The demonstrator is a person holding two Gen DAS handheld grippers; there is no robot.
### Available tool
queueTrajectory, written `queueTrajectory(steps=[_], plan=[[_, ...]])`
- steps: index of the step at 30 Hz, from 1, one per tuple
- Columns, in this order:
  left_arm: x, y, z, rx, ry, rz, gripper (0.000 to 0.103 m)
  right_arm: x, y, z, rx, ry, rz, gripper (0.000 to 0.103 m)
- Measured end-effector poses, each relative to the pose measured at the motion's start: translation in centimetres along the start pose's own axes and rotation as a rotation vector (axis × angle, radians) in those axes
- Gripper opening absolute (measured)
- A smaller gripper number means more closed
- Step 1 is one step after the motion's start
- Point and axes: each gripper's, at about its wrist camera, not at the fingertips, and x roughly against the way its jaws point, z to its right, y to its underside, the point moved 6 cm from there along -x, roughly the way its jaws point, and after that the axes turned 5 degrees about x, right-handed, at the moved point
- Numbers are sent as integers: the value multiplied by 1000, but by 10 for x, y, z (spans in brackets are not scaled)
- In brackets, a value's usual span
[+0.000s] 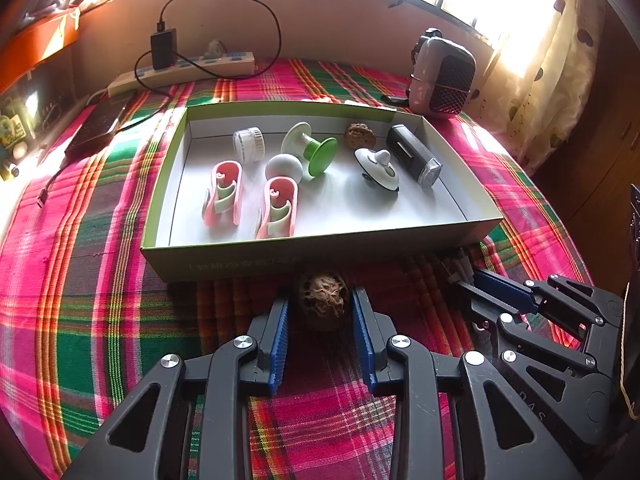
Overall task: Organize objects
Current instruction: 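Carry the walnut and white cable over the box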
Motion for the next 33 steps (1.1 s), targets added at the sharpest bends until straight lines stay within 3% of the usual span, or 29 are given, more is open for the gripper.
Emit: queueTrajectory(steps=[33], plan=[[32,-8,11,-53,-33,92,28,23,-11,-3,-36,-46,67,18]])
